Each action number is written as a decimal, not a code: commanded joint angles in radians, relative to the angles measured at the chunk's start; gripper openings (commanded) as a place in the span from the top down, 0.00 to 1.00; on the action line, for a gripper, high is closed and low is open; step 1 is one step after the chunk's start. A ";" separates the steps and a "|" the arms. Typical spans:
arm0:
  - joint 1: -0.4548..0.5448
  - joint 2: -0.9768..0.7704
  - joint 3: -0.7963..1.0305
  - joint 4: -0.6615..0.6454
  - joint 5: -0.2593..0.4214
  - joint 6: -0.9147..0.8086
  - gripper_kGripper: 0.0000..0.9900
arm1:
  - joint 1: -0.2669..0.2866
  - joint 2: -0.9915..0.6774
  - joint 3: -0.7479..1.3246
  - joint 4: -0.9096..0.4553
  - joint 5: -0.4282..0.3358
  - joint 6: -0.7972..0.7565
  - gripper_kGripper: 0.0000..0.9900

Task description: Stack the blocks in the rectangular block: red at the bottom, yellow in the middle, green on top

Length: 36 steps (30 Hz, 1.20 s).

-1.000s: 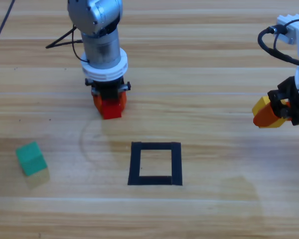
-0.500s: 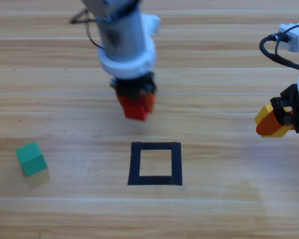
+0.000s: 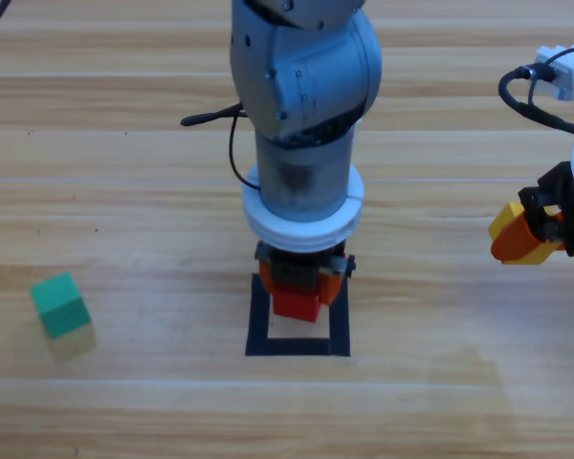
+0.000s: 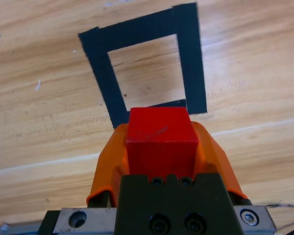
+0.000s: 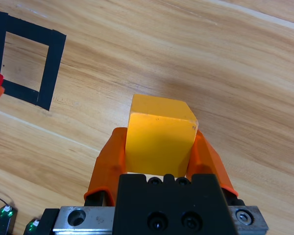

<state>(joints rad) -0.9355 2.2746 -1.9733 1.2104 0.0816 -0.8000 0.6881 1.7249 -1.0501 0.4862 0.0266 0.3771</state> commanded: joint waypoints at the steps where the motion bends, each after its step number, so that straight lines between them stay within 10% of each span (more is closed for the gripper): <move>1: -0.008 -0.003 0.033 -0.015 0.043 -0.143 0.96 | -0.012 0.025 0.007 0.012 0.006 -0.004 0.84; 36: -0.026 0.036 0.169 -0.219 0.026 -0.219 0.96 | -0.012 0.021 0.012 0.011 0.001 -0.007 0.84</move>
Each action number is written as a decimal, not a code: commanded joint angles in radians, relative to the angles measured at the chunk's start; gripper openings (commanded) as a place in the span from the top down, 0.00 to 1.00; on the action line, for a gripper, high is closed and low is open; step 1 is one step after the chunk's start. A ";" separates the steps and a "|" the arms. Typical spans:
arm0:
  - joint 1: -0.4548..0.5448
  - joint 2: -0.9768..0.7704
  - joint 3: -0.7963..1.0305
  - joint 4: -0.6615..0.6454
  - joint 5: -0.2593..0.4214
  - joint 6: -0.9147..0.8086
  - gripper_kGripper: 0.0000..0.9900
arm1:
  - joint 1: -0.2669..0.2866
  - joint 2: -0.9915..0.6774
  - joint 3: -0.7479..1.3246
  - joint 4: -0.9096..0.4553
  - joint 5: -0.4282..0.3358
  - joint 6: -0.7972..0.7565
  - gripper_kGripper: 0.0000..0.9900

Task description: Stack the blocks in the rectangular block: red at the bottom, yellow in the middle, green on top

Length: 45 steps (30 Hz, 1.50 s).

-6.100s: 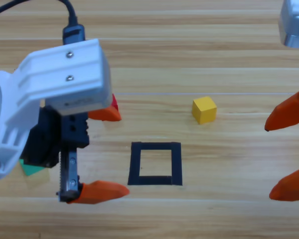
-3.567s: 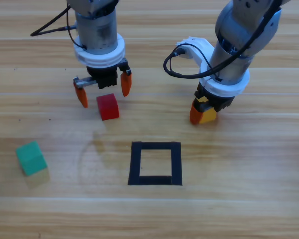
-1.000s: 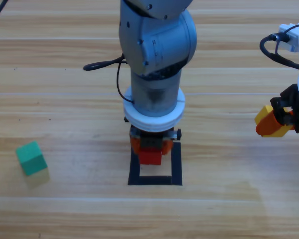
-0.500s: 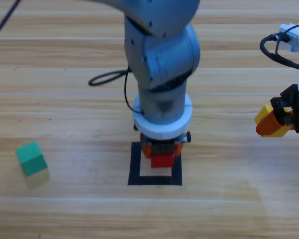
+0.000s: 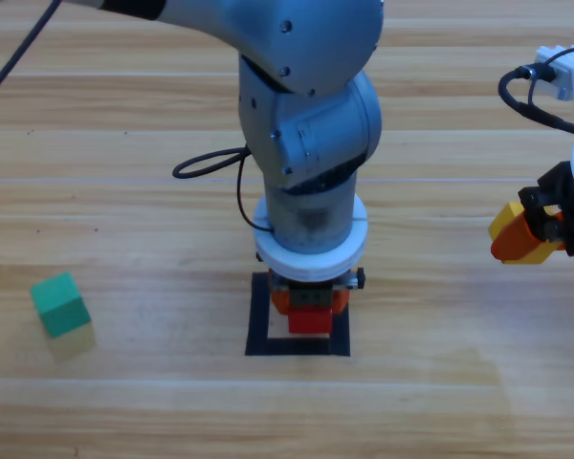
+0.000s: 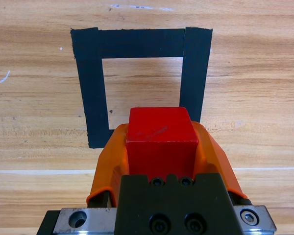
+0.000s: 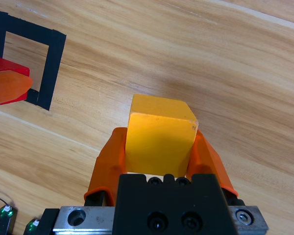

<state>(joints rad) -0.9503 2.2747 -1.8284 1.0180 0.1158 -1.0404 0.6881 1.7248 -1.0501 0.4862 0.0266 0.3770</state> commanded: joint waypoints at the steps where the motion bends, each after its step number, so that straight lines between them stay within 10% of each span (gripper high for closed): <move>1: -0.007 0.037 0.024 -0.029 -0.012 0.025 0.96 | -0.010 0.021 0.012 0.011 0.001 -0.007 0.84; 45: 0.058 0.095 0.057 -0.079 -0.022 0.059 0.96 | -0.010 0.018 0.013 0.009 0.001 -0.009 0.84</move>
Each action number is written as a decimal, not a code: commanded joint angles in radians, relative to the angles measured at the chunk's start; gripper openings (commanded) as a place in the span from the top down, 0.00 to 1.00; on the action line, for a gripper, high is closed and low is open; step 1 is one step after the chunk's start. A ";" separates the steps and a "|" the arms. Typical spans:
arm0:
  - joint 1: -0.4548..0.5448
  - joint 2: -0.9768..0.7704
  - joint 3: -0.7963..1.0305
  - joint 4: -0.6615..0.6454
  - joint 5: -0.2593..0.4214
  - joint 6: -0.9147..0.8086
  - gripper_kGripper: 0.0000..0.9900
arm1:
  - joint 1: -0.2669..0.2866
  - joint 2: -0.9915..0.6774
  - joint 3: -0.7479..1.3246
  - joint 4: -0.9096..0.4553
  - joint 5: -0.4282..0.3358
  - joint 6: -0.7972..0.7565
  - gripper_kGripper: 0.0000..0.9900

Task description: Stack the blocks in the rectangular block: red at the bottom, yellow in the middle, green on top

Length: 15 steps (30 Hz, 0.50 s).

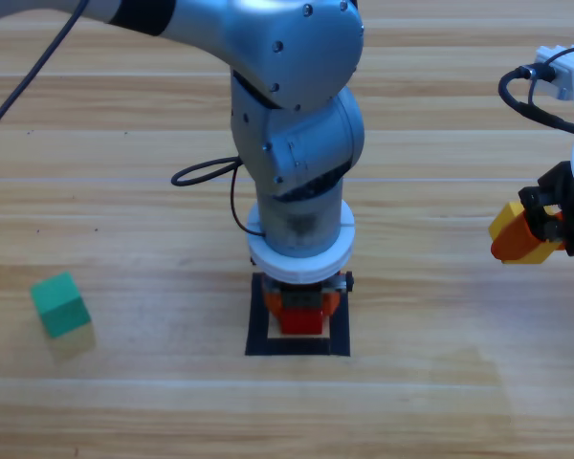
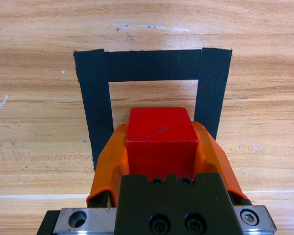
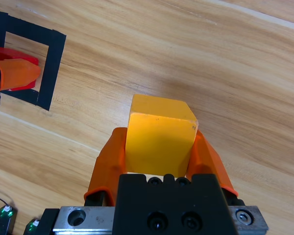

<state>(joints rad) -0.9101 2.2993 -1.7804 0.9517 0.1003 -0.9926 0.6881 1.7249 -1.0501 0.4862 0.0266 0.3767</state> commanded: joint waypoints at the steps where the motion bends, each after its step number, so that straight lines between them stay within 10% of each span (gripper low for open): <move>1: 0.017 0.069 0.010 -0.013 -0.007 0.011 0.95 | -0.010 0.018 0.013 0.009 0.001 -0.008 0.84; 8: 0.016 0.055 0.001 -0.013 -0.005 -0.008 0.05 | -0.010 0.022 0.012 0.009 0.001 -0.007 0.84; 15: 0.016 0.015 0.021 -0.013 0.004 -0.017 0.00 | -0.010 0.018 0.010 0.009 0.003 -0.002 0.84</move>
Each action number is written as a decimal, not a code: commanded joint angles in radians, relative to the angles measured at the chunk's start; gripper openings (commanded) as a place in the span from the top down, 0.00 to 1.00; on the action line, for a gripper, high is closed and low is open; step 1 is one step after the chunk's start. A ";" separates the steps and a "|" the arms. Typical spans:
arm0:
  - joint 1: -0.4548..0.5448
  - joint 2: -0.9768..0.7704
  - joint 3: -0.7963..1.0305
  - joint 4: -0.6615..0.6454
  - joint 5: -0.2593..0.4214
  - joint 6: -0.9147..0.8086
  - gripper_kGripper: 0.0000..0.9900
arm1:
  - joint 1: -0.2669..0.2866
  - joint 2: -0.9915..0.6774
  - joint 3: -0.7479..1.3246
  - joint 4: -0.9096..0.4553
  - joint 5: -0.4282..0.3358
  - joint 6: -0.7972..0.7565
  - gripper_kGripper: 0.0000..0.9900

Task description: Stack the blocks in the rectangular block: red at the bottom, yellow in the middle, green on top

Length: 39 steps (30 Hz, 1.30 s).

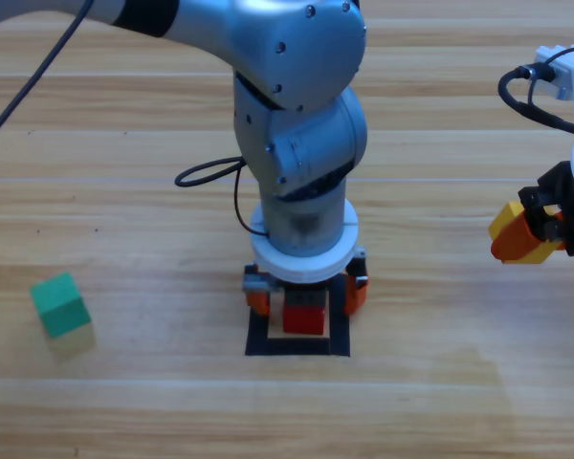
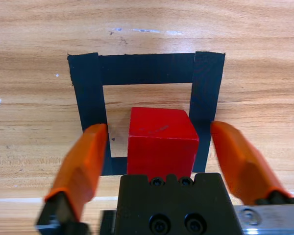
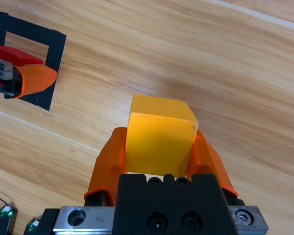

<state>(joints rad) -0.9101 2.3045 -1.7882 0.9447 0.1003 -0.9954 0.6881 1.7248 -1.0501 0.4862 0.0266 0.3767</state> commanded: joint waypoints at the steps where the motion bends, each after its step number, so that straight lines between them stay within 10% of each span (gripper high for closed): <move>1: 0.016 0.006 0.027 -0.006 0.006 -0.017 0.00 | -0.010 0.013 0.010 0.009 0.003 0.002 0.84; 17: 0.211 -0.531 0.090 0.049 0.217 0.187 0.01 | 0.142 0.022 -0.185 0.230 -0.063 0.240 0.84; 22: 0.335 -0.866 0.532 -0.254 0.219 0.388 0.05 | 0.195 0.119 -0.314 0.307 -0.070 0.361 0.84; 27: 0.557 -1.145 0.859 -0.485 -0.083 0.583 0.05 | 0.255 0.272 -0.508 0.420 -0.065 0.485 0.84; 39: 0.557 -1.180 0.960 -0.488 -0.125 0.647 0.05 | 0.341 0.561 -0.930 0.657 -0.080 0.550 0.84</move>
<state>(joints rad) -0.3745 1.1328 -0.8489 0.4617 -0.0131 -0.3489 0.9772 2.1491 -1.8834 1.0825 -0.0322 0.9120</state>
